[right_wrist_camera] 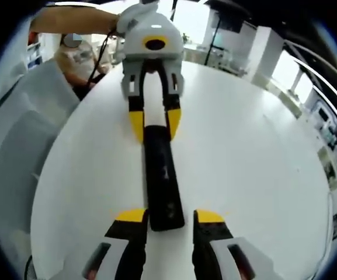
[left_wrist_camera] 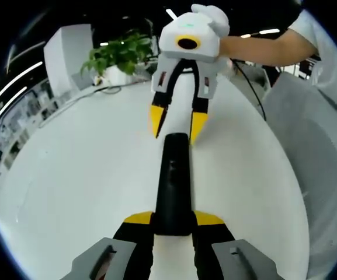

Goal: Press the specified remote control buttons in sequence, fully releasing each button before pressing the next.

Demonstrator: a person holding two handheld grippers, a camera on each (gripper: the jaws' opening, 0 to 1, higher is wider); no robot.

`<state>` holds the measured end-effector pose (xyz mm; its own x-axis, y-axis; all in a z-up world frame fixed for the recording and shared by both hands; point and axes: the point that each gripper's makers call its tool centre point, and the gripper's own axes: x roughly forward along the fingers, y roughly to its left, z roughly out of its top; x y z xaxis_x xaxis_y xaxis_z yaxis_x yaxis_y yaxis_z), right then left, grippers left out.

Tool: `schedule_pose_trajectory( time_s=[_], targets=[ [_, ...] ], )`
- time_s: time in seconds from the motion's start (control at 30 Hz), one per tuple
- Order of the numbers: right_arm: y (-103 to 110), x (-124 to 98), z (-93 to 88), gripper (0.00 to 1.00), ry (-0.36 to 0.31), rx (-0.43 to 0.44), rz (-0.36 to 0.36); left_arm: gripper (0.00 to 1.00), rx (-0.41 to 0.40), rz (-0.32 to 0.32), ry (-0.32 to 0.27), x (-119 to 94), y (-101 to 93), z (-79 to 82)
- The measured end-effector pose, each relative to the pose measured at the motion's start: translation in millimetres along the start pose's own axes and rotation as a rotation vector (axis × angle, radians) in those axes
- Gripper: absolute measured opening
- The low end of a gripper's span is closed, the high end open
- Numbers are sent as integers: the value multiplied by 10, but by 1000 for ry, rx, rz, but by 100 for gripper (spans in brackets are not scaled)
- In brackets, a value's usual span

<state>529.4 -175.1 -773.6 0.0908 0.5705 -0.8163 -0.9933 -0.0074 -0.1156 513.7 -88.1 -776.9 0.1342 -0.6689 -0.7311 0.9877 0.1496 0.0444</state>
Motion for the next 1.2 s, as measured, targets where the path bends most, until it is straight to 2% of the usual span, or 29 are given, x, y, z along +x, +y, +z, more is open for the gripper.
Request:
schedule_pose_trajectory(
  time_s=[1.2],
  targets=[
    [51, 77, -32, 20, 12, -14, 48, 24, -3, -5, -9, 7, 15, -7]
  ],
)
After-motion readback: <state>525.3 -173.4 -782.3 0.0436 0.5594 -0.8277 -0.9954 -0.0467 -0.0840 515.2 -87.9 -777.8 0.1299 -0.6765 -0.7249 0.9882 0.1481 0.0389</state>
